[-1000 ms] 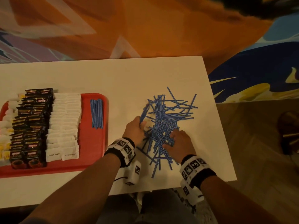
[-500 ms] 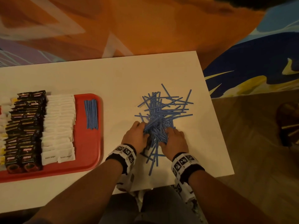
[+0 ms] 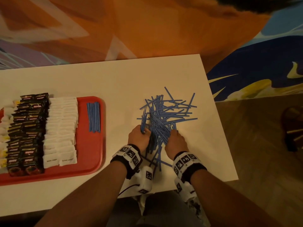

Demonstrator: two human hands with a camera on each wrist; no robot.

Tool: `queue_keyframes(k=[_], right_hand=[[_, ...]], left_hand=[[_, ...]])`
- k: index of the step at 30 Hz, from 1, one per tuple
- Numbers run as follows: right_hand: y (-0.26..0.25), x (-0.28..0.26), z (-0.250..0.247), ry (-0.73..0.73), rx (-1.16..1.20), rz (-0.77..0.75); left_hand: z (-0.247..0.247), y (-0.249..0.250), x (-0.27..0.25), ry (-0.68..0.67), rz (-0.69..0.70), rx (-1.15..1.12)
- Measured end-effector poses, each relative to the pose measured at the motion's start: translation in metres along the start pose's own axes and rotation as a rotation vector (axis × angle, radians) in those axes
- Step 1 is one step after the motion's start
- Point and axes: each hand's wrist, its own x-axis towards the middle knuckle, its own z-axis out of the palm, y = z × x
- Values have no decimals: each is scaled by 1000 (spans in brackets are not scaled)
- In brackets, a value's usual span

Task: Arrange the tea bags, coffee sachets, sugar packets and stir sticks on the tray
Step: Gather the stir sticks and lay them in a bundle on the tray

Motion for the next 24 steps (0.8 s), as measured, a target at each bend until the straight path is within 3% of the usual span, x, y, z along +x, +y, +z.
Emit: queue_keyframes(k=[10,15,18,24], right_hand=[[-12,2,-21,-27,277,40],[-26,0,-20,-74,316,-94],[-37,-5,-17,-102,339,-178],[-46,0,-15,-103,373,-180]], left_hand=[[7,6,1,-170,-82,-367],[4,23,-2,-280,-87,-531],[3,30,2,-257,-97,-620],[-2,34,4,-164,-138,-622]])
